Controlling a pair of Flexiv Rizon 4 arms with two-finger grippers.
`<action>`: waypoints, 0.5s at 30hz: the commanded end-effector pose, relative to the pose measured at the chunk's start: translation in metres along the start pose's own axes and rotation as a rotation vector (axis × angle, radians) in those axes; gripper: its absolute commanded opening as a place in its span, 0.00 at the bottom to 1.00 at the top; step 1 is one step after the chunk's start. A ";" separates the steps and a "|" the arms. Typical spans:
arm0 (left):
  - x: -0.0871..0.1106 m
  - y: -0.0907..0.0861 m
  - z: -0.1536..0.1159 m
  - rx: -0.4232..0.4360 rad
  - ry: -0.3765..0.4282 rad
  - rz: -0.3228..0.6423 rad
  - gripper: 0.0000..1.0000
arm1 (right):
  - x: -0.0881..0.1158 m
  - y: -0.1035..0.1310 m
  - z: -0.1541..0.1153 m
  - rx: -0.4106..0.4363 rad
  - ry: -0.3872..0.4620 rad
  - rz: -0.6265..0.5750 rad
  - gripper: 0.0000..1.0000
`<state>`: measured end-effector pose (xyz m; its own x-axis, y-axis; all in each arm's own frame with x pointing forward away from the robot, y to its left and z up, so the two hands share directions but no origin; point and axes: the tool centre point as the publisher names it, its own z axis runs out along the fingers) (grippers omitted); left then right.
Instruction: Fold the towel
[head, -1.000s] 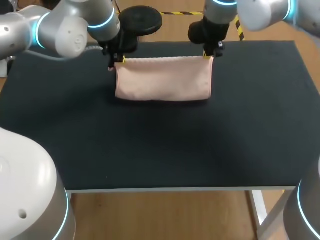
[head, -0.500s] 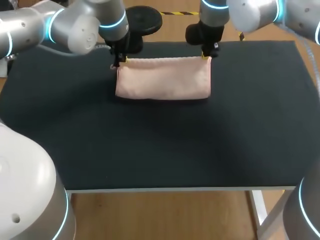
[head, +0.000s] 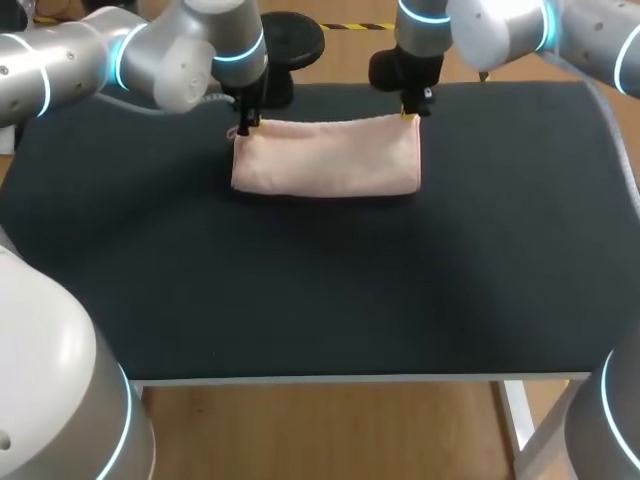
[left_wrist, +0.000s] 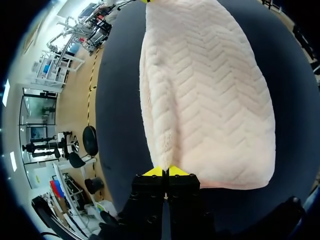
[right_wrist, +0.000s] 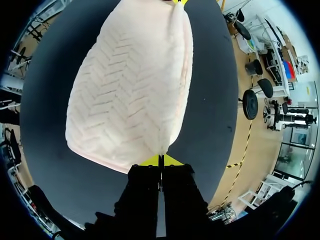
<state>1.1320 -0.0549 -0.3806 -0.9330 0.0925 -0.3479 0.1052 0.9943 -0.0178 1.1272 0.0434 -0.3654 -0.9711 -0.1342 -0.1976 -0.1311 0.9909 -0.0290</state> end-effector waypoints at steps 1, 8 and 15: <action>-0.006 0.002 0.005 0.004 0.004 0.002 0.00 | -0.009 0.004 0.008 -0.005 0.006 -0.006 0.00; -0.002 0.012 0.004 -0.008 0.011 -0.013 0.00 | -0.019 0.006 0.010 -0.005 0.000 -0.022 0.00; 0.001 0.015 0.010 -0.021 0.033 -0.028 0.00 | -0.016 0.005 0.022 0.015 0.027 -0.039 0.00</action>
<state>1.1324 -0.0396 -0.3890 -0.9445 0.0654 -0.3220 0.0722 0.9974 -0.0091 1.1392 0.0481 -0.3784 -0.9686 -0.1700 -0.1816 -0.1638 0.9853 -0.0491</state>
